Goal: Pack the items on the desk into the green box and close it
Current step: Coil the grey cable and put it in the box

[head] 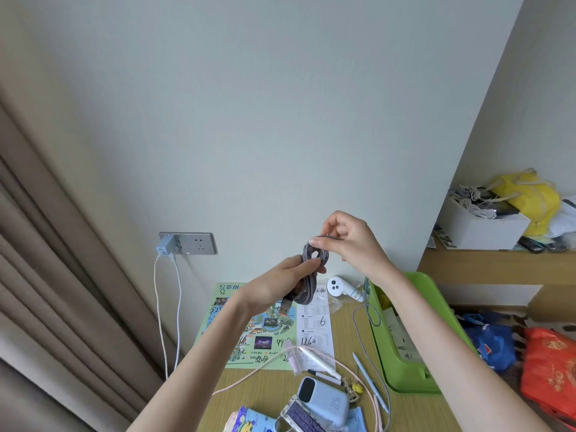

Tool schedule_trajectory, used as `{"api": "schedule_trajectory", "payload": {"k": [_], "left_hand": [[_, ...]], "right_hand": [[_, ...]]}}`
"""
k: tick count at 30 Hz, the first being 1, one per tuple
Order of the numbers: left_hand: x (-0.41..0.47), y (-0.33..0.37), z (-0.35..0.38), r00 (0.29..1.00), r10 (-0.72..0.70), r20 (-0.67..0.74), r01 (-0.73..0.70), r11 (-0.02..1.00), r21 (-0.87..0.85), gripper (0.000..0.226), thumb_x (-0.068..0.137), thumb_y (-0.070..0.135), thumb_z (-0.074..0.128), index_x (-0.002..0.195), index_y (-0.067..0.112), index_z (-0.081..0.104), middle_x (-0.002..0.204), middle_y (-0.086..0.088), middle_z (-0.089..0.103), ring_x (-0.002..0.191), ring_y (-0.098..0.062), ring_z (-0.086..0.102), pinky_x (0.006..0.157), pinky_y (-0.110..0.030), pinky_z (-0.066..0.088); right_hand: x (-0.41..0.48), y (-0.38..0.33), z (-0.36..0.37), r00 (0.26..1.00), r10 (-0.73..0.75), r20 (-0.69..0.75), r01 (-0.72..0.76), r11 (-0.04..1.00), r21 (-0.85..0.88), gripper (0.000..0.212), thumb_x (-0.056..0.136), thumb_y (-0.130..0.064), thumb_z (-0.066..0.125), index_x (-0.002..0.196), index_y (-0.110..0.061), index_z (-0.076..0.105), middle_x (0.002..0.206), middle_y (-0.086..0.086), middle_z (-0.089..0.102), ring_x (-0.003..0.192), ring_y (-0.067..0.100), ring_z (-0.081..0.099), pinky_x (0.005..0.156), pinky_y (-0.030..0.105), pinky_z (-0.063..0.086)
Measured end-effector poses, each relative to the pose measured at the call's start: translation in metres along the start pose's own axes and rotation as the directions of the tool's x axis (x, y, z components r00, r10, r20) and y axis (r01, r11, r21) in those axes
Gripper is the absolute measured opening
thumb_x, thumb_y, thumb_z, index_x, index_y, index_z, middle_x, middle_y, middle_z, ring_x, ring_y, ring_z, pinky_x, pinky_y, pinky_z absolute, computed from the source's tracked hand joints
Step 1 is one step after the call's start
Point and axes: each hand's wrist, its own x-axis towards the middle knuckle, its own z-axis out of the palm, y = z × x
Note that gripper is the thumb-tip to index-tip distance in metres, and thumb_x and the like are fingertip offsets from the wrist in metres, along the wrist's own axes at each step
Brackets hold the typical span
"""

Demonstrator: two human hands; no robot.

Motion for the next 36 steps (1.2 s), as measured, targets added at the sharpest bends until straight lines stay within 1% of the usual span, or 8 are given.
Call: {"api": "schedule_trajectory", "payload": {"k": [7,10,13,17,22,26,31,36], "left_hand": [[0.004,0.002,-0.005,0.991,0.03,-0.133,-0.053,0.983,-0.174,0.036,0.101,0.043,0.042,0.106,0.018,0.068,0.095,-0.008,0.053,0.083,-0.023,0.047,0.067,-0.028,0.035],[0.008,0.004,-0.007,0.971,0.048,-0.233,-0.099,0.973,-0.209,0.033,0.102,0.042,0.04,0.105,0.023,0.067,0.093,-0.007,0.05,0.084,-0.023,0.046,0.059,-0.025,0.04],[0.011,0.005,-0.004,0.961,0.08,-0.264,-0.143,0.963,-0.23,0.033,0.101,0.043,0.04,0.107,0.025,0.067,0.098,-0.006,0.043,0.085,-0.022,0.04,0.047,-0.016,0.041],[0.01,0.009,-0.001,0.966,0.105,-0.236,-0.173,0.941,-0.292,0.036,0.098,0.045,0.044,0.111,0.022,0.068,0.094,-0.011,0.055,0.086,-0.023,0.045,0.062,-0.034,0.037],[0.008,0.012,0.001,0.97,0.159,-0.184,-0.204,0.944,-0.261,0.037,0.102,0.04,0.041,0.115,0.015,0.064,0.075,-0.003,0.066,0.077,-0.023,0.053,0.061,-0.03,0.037],[0.004,0.017,0.006,0.966,0.175,-0.19,-0.224,0.934,-0.278,0.035,0.103,0.033,0.041,0.115,0.007,0.06,0.068,0.0,0.068,0.057,-0.01,0.059,0.039,-0.014,0.041],[0.007,0.019,0.008,0.948,0.16,-0.277,-0.226,0.948,-0.224,0.03,0.101,0.037,0.043,0.106,0.012,0.059,0.07,-0.001,0.059,0.05,-0.012,0.048,0.036,-0.021,0.034],[0.008,0.018,0.005,0.942,0.137,-0.305,-0.251,0.893,-0.373,0.03,0.1,0.039,0.044,0.097,0.012,0.056,0.07,-0.002,0.057,0.054,-0.014,0.055,0.038,-0.023,0.035]], "right_hand": [[-0.011,0.018,-0.004,0.98,0.143,0.136,-0.172,0.956,0.237,0.028,0.102,-0.026,0.046,0.085,-0.009,0.061,0.065,-0.003,0.044,0.052,0.009,0.034,0.056,0.02,0.038],[-0.017,0.02,0.0,0.97,0.16,0.182,-0.202,0.949,0.243,0.031,0.104,-0.025,0.042,0.083,-0.007,0.058,0.063,-0.002,0.041,0.052,0.011,0.033,0.055,0.019,0.038],[-0.019,0.017,0.005,0.951,0.16,0.266,-0.243,0.916,0.319,0.03,0.103,-0.024,0.042,0.082,-0.008,0.056,0.061,0.0,0.042,0.051,0.012,0.033,0.055,0.023,0.037],[-0.019,0.012,0.009,0.926,0.16,0.341,-0.296,0.87,0.395,0.025,0.1,-0.024,0.049,0.086,-0.006,0.061,0.069,0.004,0.051,0.049,0.014,0.039,0.054,0.024,0.042],[-0.019,0.012,0.014,0.926,0.197,0.321,-0.327,0.843,0.427,0.027,0.095,-0.028,0.055,0.08,-0.007,0.06,0.068,0.003,0.053,0.048,0.014,0.045,0.052,0.027,0.044],[-0.018,0.012,0.014,0.916,0.26,0.305,-0.369,0.846,0.385,0.037,0.09,-0.041,0.061,0.082,-0.004,0.06,0.063,0.003,0.054,0.046,0.016,0.046,0.049,0.027,0.046],[-0.019,0.011,0.019,0.898,0.333,0.286,-0.42,0.843,0.336,0.049,0.081,-0.057,0.066,0.071,-0.009,0.059,0.06,0.005,0.054,0.044,0.017,0.042,0.045,0.024,0.043],[-0.02,0.008,0.02,0.915,0.273,0.297,-0.362,0.88,0.307,0.032,0.09,-0.037,0.062,0.074,-0.009,0.062,0.062,0.006,0.053,0.046,0.015,0.043,0.05,0.025,0.044]]}}
